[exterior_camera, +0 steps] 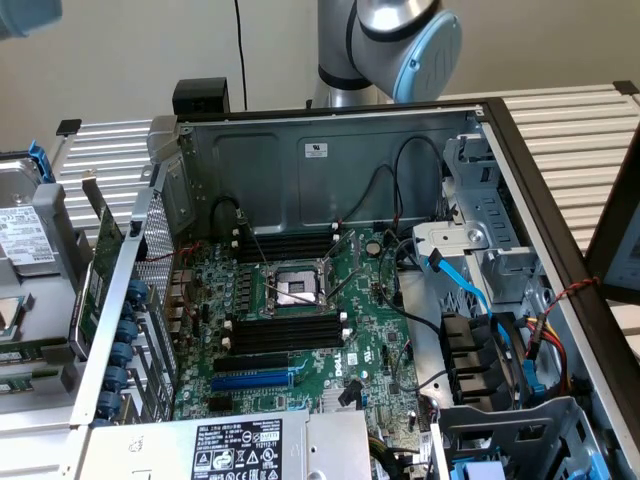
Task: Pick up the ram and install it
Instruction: 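Pick up the ram and move it above insertion slot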
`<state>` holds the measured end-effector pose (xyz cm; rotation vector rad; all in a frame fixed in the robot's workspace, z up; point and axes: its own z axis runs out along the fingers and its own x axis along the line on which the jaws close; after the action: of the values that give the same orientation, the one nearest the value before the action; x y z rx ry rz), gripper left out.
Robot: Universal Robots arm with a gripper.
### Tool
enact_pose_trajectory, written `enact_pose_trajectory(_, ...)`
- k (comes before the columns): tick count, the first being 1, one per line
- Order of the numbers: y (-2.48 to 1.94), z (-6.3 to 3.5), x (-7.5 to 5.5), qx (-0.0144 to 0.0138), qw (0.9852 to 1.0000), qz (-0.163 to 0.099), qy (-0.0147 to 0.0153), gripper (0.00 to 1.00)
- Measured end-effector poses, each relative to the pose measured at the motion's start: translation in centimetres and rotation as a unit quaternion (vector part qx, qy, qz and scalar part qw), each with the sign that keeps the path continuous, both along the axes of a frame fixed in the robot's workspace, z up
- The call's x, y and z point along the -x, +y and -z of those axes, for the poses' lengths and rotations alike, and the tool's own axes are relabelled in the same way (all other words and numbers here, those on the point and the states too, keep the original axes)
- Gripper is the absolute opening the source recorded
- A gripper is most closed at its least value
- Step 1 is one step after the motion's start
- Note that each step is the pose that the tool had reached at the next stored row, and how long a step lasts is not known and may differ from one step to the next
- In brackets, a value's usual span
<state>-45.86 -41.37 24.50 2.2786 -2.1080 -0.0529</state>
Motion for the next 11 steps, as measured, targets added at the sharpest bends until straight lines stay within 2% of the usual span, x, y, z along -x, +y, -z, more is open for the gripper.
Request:
enact_pose_trajectory(9,-0.08,1.45,-0.1,-0.0023,1.0000,0.007,-0.0027,0.36)
enact_pose_trajectory(11,-0.24,1.81,-0.3,-0.0031,1.0000,0.008,-0.0030,0.36)
